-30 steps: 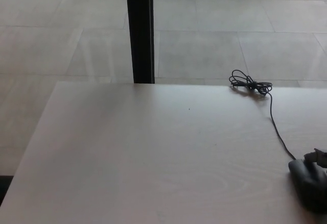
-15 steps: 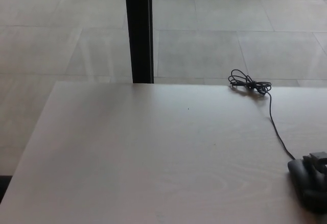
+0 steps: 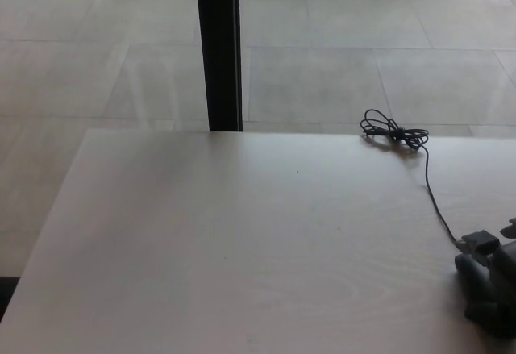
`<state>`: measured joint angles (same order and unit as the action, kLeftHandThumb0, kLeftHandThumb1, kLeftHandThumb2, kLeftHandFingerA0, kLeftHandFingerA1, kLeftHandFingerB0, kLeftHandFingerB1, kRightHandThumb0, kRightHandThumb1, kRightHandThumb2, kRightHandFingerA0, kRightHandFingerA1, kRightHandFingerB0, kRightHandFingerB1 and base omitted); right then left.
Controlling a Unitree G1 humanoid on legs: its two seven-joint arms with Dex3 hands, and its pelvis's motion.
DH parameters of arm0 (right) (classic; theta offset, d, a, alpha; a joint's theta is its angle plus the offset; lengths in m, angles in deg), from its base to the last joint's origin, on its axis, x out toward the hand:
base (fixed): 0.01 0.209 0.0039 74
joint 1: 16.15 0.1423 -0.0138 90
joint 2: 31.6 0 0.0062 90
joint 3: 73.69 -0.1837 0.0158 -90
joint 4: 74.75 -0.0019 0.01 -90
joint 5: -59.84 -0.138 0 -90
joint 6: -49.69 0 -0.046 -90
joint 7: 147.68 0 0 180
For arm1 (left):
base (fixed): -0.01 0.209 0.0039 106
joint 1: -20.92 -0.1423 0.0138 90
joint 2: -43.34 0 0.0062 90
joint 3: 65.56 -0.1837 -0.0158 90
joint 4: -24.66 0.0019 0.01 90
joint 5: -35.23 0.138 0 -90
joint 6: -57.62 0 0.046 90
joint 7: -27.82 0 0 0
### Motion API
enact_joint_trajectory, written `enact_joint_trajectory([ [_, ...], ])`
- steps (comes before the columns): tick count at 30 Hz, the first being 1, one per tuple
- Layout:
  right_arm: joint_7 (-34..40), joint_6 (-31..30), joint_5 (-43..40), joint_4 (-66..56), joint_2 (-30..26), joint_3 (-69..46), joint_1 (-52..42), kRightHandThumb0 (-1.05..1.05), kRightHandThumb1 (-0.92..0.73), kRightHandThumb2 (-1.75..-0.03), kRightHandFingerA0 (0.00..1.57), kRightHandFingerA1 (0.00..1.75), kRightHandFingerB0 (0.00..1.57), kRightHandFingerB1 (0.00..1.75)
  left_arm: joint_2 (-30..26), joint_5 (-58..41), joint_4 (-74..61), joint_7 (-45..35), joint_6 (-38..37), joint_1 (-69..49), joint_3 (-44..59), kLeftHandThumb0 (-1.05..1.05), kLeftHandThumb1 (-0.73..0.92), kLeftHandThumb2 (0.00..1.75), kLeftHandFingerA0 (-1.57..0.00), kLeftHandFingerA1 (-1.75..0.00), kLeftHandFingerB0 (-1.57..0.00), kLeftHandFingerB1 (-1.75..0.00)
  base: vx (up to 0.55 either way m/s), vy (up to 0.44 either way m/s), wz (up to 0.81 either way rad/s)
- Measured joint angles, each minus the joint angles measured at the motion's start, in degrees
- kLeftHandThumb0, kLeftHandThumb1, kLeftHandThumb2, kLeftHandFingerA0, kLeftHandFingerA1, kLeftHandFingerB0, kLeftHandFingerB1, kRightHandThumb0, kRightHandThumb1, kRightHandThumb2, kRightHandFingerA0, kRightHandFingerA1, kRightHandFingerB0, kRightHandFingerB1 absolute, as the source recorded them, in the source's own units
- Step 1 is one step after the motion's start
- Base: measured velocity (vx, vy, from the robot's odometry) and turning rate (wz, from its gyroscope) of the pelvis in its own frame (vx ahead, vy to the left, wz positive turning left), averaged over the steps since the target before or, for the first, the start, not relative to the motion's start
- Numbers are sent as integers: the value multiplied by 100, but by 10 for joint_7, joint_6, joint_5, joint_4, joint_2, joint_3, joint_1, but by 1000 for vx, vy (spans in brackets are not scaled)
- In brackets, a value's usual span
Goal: The robot uses its right fingers to click on the left button of the black mouse placed on the table.
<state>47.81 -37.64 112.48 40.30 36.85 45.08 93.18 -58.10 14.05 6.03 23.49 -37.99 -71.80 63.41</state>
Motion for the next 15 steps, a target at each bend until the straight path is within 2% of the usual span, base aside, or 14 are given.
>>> enact_joint_trajectory([
  [1, 1, 0, 2, 1, 0, 0, 3, -93, -77, -95, 29, 53, 31, 41, 0, -1, 0, 0, 0, 0, 1, -68, 82, 65, -70, -56, -51, -44, 0, 0, 0],
  [7, 1, 4, 8, -2, 1, 0, 5, -94, -77, -95, 26, 55, 31, 43, 0, -1, 1, 1, 0, -3, -2, -68, 83, 65, -71, -61, -55, -45, 0, 0, 0],
  [8, 1, 5, 9, -2, 1, 0, 4, -89, -92, -73, 31, 54, 33, 37, 0, -1, 1, 1, 0, -3, -3, -68, 82, 64, -70, -61, -57, -46, 0, 0, 0],
  [10, 1, 5, 10, 0, 1, 0, 2, -88, -92, -73, 31, 56, 33, 37, 0, -2, 1, 0, 0, -3, -1, -68, 83, 64, -63, -60, -54, -45, 0, 0, 0],
  [12, 3, 5, 11, 4, 1, -2, 1, -87, -92, -73, 30, 56, 33, 38, 0, -3, -3, -1, 0, -7, 0, -68, 82, 64, -65, -60, -54, -45, 0, 0, 0],
  [13, 4, 5, 11, 7, 1, -3, 1, -87, -92, -74, 28, 56, 33, 38, 0, -3, -5, -1, 0, -8, 0, -66, 83, 64, -67, -59, -55, -46, 0, 0, 0],
  [14, 5, 5, 11, 9, 1, -4, 0, -93, -78, -98, 24, 57, 27, 44, 0, -3, -7, -1, 0, -9, 0, -69, 83, 65, -67, -61, -52, -45, 0, 0, 0],
  [15, 5, 5, 11, 11, 1, -4, 0, -90, -91, -76, 23, 53, 33, 39, 0, -4, -8, -1, 0, -9, 0, -68, 82, 65, -69, -61, -53, -46, 0, 0, 0],
])
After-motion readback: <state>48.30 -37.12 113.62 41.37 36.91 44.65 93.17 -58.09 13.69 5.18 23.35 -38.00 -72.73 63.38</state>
